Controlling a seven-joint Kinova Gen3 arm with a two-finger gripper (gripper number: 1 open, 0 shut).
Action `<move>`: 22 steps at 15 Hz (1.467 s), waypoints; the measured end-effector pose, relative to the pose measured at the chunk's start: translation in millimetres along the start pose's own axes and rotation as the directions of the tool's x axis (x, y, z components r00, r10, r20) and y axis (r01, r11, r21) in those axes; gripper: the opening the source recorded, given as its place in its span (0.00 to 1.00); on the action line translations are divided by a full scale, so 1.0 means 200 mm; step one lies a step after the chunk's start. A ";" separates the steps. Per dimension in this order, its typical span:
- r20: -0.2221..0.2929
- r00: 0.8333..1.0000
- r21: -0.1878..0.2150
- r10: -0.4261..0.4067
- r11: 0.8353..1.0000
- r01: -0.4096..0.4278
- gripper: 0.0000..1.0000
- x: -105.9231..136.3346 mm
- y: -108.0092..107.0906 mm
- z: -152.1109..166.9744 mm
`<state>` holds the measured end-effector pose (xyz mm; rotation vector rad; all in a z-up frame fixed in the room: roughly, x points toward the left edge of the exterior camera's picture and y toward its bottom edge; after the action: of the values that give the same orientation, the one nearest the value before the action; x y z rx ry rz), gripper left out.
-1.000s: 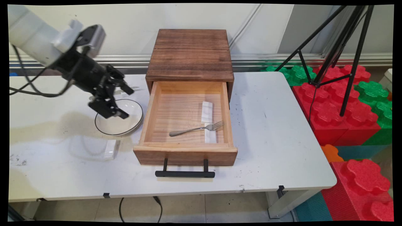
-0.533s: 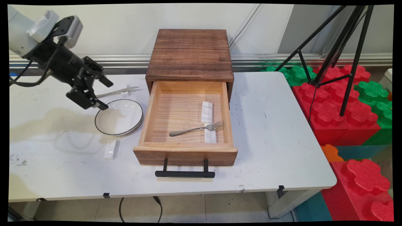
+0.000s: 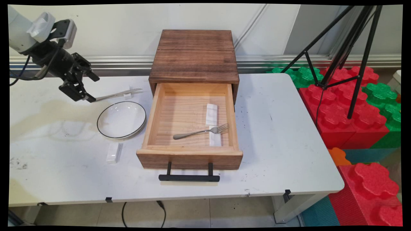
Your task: Pick up the knife from the left of the white plate
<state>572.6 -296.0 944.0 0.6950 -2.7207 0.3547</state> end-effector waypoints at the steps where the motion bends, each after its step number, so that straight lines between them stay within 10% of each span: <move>1: 0.009 1.000 0.004 -0.001 1.000 0.001 1.00 -0.02 -0.03 0.01; 22: 0.119 0.993 0.036 -0.016 0.999 0.011 1.00 -0.30 -0.58 0.56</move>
<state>653.8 -404.0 838.4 0.7669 -2.8265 0.3706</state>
